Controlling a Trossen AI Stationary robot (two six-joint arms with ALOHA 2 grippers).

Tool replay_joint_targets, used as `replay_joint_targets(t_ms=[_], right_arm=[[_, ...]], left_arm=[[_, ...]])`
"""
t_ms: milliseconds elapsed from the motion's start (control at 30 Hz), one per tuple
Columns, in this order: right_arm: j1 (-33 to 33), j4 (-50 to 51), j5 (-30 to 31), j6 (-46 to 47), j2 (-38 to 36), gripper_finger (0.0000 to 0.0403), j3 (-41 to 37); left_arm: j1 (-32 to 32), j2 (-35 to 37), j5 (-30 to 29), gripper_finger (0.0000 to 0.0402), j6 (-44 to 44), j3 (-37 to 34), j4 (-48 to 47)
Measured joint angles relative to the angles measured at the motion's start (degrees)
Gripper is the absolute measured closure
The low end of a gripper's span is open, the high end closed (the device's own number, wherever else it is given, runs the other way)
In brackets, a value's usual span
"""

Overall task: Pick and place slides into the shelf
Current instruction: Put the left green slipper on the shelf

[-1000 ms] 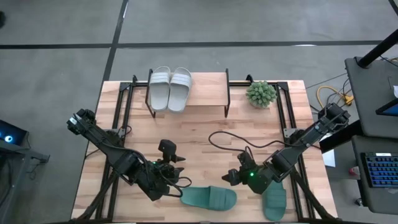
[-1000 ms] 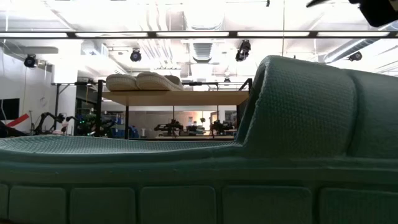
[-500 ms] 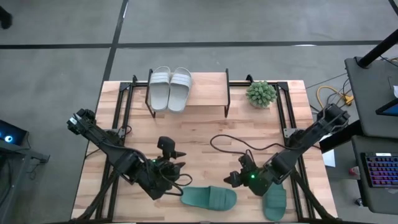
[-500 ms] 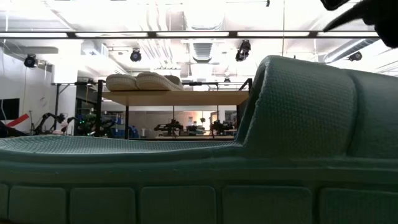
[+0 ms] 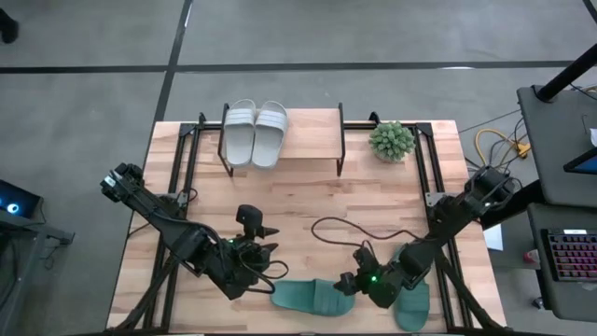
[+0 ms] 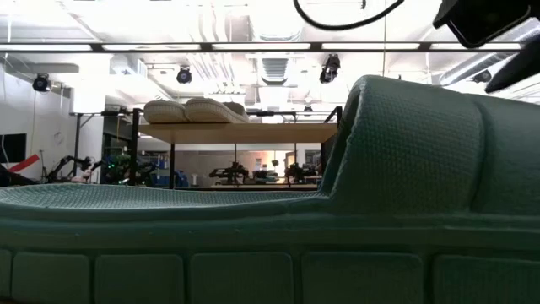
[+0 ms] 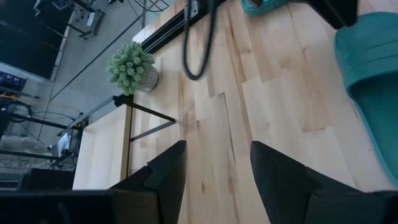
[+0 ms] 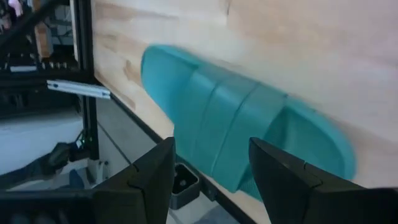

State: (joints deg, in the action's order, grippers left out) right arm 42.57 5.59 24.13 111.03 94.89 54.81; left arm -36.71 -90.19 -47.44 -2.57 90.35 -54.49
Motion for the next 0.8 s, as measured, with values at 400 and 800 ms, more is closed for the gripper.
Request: replay_joint_targets(t_ms=[400, 800], right_arm=[[0.7, -4.3, -0.4, -1.5, 1.2, 0.0209, 0.0], [0.7, -2.7, -4.7, -3.7, 2.2, 0.0209, -0.1]], left_arm=[[0.0, 0.0, 0.0, 0.0239, 0.0, 0.0, 0.0], [0.0, 0.0, 0.0, 0.0239, 0.0, 0.0, 0.0]])
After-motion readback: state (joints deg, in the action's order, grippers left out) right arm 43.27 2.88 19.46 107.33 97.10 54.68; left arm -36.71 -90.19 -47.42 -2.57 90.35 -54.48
